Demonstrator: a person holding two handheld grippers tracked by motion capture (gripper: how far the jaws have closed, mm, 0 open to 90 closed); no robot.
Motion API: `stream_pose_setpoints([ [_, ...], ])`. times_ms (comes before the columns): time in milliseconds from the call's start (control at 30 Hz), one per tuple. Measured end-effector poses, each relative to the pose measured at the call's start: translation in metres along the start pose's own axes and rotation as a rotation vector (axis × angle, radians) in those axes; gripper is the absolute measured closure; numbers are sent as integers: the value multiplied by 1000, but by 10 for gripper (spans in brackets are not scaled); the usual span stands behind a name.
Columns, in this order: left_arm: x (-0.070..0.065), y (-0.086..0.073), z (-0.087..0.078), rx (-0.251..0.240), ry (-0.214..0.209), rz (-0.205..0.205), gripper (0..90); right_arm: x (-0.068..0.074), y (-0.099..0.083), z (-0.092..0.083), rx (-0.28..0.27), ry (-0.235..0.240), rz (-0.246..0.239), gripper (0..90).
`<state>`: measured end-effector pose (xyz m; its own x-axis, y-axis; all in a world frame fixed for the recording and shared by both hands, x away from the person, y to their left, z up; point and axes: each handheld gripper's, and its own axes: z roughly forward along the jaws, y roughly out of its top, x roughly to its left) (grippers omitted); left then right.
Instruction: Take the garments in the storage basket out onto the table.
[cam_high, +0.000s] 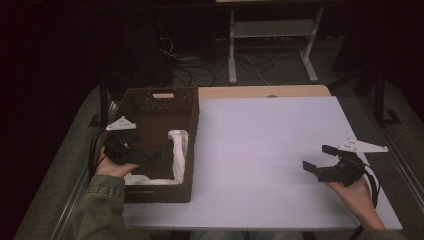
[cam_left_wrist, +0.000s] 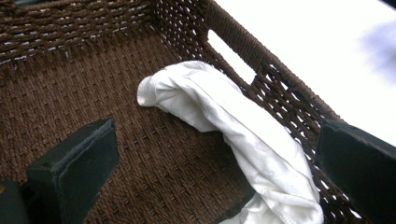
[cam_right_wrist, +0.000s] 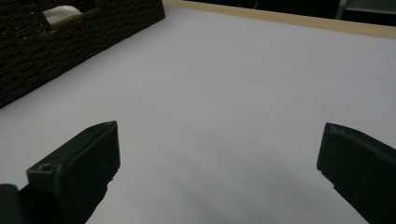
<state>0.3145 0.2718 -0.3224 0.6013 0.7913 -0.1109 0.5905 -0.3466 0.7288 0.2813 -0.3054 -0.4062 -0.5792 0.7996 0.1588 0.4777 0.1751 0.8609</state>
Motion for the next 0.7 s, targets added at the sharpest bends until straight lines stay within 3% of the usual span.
stream_pose_setpoints([
  [367, 0, 12, 15, 101, -27, 32, 0, 2, 0, 3, 22, 0, -17, 0],
  [700, 1, 15, 30, 158, -61, 37, 0, 3, -1, 4, 32, -4, -27, 0],
])
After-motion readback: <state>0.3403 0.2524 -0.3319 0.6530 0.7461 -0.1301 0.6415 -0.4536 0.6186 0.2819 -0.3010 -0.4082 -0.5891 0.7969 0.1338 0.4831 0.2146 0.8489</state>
